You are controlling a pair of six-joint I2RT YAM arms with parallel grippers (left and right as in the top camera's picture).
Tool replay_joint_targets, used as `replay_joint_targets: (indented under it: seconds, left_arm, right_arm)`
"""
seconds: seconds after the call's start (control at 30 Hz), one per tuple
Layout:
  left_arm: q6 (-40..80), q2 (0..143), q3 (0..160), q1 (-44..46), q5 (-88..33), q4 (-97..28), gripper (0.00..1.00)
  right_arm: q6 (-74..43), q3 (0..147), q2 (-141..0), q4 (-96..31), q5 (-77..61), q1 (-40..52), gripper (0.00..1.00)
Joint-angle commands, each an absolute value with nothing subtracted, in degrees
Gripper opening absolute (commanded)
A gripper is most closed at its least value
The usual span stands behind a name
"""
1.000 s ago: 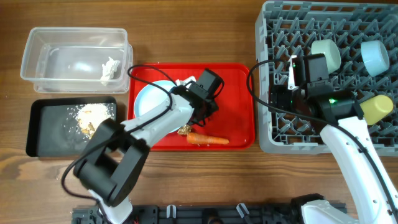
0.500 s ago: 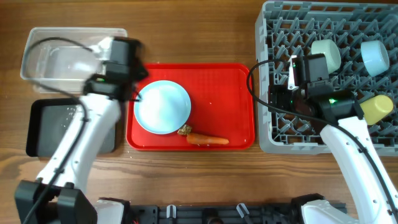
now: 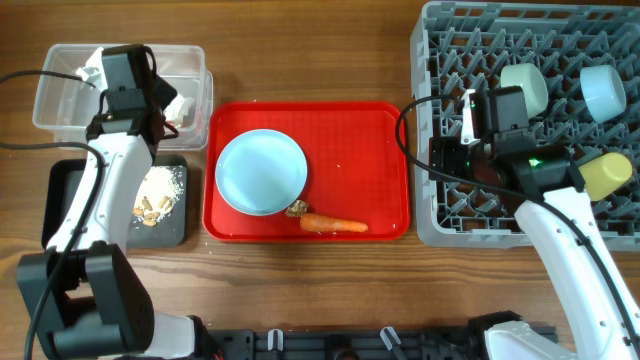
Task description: Sort waste into correct bins and load items into the dishwasher rack
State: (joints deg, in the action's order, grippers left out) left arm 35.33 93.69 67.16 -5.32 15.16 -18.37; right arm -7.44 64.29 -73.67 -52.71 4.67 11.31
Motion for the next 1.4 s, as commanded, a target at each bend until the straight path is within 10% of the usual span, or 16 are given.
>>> replay_joint_targets:
  seconds: [0.0, 0.63, 0.97, 1.37]
  left_arm:
    - [31.22, 93.49, 67.53, -5.54, 12.43, -18.24, 0.50]
    - [28.95, 88.27, 67.51, 4.47, -0.58, -62.17, 0.71]
    - [31.97, 83.42, 67.51, -5.19, 0.01, -65.23, 0.75]
    - [31.97, 82.54, 67.51, -6.76, 0.01, -65.63, 0.78]
  right_arm:
    - [-7.66, 65.01, -74.11, -52.53, 3.73, 11.55, 0.85]
    - [-5.08, 65.01, -79.00, -38.48, -19.44, 17.39, 0.85]
    - [-18.46, 65.04, -98.67, -19.09, -14.79, 35.29, 0.84]
    - [-34.72, 65.04, -112.73, -10.70, -10.33, 37.30, 0.61]
